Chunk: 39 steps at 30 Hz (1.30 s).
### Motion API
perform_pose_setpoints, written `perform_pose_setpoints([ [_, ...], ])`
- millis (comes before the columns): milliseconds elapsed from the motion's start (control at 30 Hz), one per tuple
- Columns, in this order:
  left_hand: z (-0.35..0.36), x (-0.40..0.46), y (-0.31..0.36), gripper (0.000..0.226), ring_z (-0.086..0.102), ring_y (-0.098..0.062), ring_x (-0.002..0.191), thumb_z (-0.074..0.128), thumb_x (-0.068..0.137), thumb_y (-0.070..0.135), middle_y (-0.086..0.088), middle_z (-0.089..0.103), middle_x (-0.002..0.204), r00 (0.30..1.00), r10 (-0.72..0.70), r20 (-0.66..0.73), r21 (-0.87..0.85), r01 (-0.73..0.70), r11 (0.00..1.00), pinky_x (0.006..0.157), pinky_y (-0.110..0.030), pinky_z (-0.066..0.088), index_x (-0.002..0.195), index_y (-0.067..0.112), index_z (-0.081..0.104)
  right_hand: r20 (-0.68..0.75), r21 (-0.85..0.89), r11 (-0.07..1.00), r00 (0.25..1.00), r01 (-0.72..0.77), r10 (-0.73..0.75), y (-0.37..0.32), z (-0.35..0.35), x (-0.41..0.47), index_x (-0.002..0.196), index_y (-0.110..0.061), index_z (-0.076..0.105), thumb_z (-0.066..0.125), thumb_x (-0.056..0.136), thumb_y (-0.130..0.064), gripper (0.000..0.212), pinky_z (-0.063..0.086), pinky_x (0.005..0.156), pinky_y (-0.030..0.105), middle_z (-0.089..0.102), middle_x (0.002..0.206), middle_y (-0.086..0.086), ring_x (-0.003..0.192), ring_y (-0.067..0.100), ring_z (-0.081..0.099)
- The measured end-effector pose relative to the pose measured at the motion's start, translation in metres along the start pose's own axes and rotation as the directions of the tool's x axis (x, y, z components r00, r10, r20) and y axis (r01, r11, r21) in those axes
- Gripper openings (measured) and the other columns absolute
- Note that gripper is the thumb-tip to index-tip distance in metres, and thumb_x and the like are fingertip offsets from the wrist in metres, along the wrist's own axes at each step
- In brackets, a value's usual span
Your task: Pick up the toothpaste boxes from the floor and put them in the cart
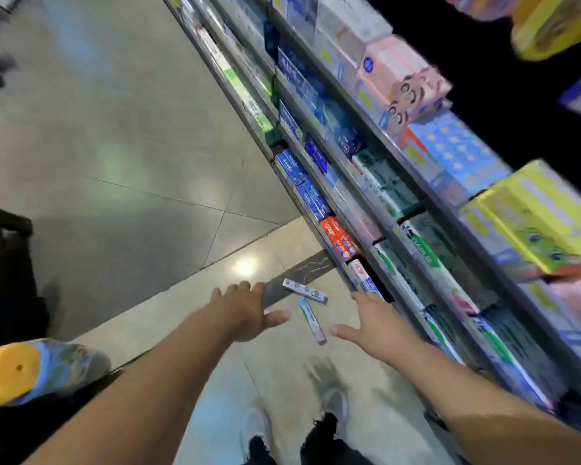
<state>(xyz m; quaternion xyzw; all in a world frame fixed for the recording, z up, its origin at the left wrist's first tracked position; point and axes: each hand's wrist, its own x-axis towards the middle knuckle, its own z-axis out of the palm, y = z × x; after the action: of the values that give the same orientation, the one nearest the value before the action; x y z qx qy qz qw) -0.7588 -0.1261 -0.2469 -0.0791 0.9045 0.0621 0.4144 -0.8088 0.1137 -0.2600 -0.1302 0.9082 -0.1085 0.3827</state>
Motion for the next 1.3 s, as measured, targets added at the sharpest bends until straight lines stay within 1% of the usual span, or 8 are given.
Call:
perform_pose_setpoints([
  [300, 0.135, 0.225, -0.008, 0.086, 0.039, -0.031, 0.133, 0.030, 0.086, 0.078, -0.010, 0.036, 0.147, 0.990, 0.135, 0.035, 0.171, -0.139, 0.975, 0.106, -0.044, 0.034, 0.146, 0.016, 0.026, 0.049, 0.115, 0.973, 0.980, -0.199, 0.194, 0.059, 0.164, 0.184, 0.137, -0.015, 0.039, 0.063, 0.083, -0.061, 0.075, 0.041, 0.102, 0.033, 0.046, 0.136, 0.006, 0.127, 0.023, 0.047],
  [433, 0.195, 0.324, -0.011, 0.095, 0.033, -0.030, 0.138, 0.041, 0.086, 0.074, -0.009, 0.025, 0.155, 0.985, 0.166, 0.036, 0.186, -0.170, 0.968, 0.110, -0.045, 0.031, 0.154, 0.018, 0.006, 0.037, 0.155, 0.954, 0.966, -0.258, 0.255, 0.083, 0.247, 0.259, 0.135, -0.016, 0.042, 0.066, 0.083, -0.055, 0.069, 0.042, 0.099, 0.032, 0.047, 0.134, 0.005, 0.124, 0.023, 0.047],
  [567, 0.251, 0.417, -0.013, 0.099, 0.027, -0.030, 0.141, 0.050, 0.084, 0.070, -0.008, 0.018, 0.158, 0.974, 0.225, 0.024, 0.270, -0.223, 0.937, 0.111, -0.048, 0.030, 0.154, 0.018, 0.004, 0.022, 0.182, 0.943, 0.960, -0.277, 0.278, 0.106, 0.329, 0.322, 0.131, -0.014, 0.045, 0.068, 0.082, -0.052, 0.066, 0.041, 0.102, 0.033, 0.050, 0.128, 0.007, 0.120, 0.024, 0.050],
  [767, 0.303, 0.531, -0.008, 0.094, 0.030, -0.027, 0.139, 0.060, 0.081, 0.059, -0.006, 0.026, 0.154, 0.915, 0.395, -0.083, 0.439, -0.323, 0.838, 0.109, -0.044, 0.034, 0.153, 0.020, 0.013, -0.002, 0.111, 0.962, 0.968, -0.249, 0.251, 0.148, 0.413, 0.393, 0.126, -0.014, 0.047, 0.070, 0.077, -0.057, 0.069, 0.043, 0.098, 0.035, 0.052, 0.122, 0.008, 0.115, 0.027, 0.052],
  [900, 0.324, 0.567, -0.002, 0.084, 0.046, -0.027, 0.125, 0.065, 0.081, 0.047, -0.005, 0.044, 0.139, 0.915, 0.391, -0.098, 0.565, -0.273, 0.779, 0.098, -0.040, 0.040, 0.148, 0.017, 0.022, -0.009, -0.020, 0.978, 0.978, -0.208, 0.208, 0.153, 0.443, 0.419, 0.119, -0.017, 0.048, 0.068, 0.082, -0.049, 0.053, 0.044, 0.091, 0.034, 0.055, 0.119, 0.005, 0.112, 0.024, 0.056],
  [1033, 0.326, 0.576, 0.016, 0.037, 0.060, -0.025, 0.111, 0.047, 0.095, 0.026, -0.003, 0.057, 0.123, 0.899, 0.411, -0.152, 0.630, -0.232, 0.741, 0.076, -0.032, 0.044, 0.130, 0.015, 0.039, -0.139, -0.074, 0.980, 0.975, -0.187, 0.176, 0.151, 0.457, 0.420, 0.117, -0.015, 0.049, 0.054, 0.092, -0.029, 0.029, 0.045, 0.085, 0.033, 0.058, 0.116, 0.007, 0.107, 0.026, 0.058],
  [1167, 0.311, 0.548, 0.011, 0.030, 0.063, -0.027, 0.105, 0.054, 0.090, 0.018, -0.005, 0.063, 0.116, 0.958, 0.269, -0.094, 0.478, -0.194, 0.857, 0.073, -0.032, 0.045, 0.118, 0.014, 0.047, -0.126, 0.056, 0.953, 0.945, -0.297, 0.302, 0.150, 0.444, 0.395, 0.115, -0.013, 0.051, 0.052, 0.095, -0.040, 0.034, 0.047, 0.084, 0.033, 0.062, 0.113, 0.008, 0.105, 0.026, 0.062],
  [1300, 0.278, 0.482, -0.005, 0.026, 0.063, -0.031, 0.102, 0.056, 0.088, 0.016, -0.009, 0.063, 0.115, 0.975, 0.201, -0.093, 0.322, -0.161, 0.933, 0.070, -0.030, 0.041, 0.114, 0.012, 0.050, -0.011, 0.296, 0.854, 0.893, -0.428, 0.451, 0.136, 0.399, 0.337, 0.112, -0.010, 0.056, 0.057, 0.093, -0.045, 0.040, 0.049, 0.083, 0.033, 0.065, 0.112, 0.011, 0.104, 0.032, 0.062],
])
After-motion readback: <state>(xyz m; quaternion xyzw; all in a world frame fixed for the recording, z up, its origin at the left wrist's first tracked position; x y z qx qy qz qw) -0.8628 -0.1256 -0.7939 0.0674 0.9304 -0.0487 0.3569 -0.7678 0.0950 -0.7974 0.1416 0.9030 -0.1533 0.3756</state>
